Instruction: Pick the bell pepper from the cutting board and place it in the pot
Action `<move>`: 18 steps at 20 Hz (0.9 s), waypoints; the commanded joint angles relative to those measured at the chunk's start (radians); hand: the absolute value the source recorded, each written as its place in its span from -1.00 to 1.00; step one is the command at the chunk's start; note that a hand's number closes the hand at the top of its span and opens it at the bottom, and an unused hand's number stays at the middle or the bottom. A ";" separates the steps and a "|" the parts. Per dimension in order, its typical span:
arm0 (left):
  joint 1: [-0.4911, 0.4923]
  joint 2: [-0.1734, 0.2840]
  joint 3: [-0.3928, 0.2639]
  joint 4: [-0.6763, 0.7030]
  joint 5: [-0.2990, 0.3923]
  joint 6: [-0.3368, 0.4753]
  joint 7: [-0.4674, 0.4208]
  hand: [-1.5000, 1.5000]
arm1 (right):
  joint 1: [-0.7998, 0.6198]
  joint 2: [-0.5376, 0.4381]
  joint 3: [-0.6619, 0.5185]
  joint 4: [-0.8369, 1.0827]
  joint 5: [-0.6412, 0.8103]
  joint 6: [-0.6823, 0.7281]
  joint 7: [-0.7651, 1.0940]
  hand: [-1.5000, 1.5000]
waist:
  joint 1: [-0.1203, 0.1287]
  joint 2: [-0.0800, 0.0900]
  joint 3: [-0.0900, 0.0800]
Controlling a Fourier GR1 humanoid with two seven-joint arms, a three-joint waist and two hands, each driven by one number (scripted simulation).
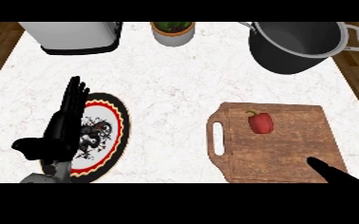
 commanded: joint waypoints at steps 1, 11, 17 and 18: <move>0.023 -0.045 -0.052 -0.040 -0.036 0.019 -0.013 0.00 | 0.208 0.017 0.006 -0.055 0.139 -0.066 -0.093 -1.00 | 0.027 0.010 -0.002; -0.008 -0.051 -0.042 0.011 -0.050 0.001 -0.046 0.00 | 0.390 0.010 0.099 -0.156 0.736 -0.154 0.451 -1.00 | 0.056 0.024 -0.007; -0.051 -0.046 -0.009 0.008 -0.039 -0.021 0.016 0.00 | 0.215 0.117 0.228 -0.162 1.005 0.030 0.764 -1.00 | 0.064 0.019 -0.003; -0.027 -0.059 -0.022 0.028 -0.053 -0.032 -0.029 0.00 | 0.179 0.149 0.274 -0.214 1.046 0.075 0.828 -1.00 | 0.064 0.018 -0.003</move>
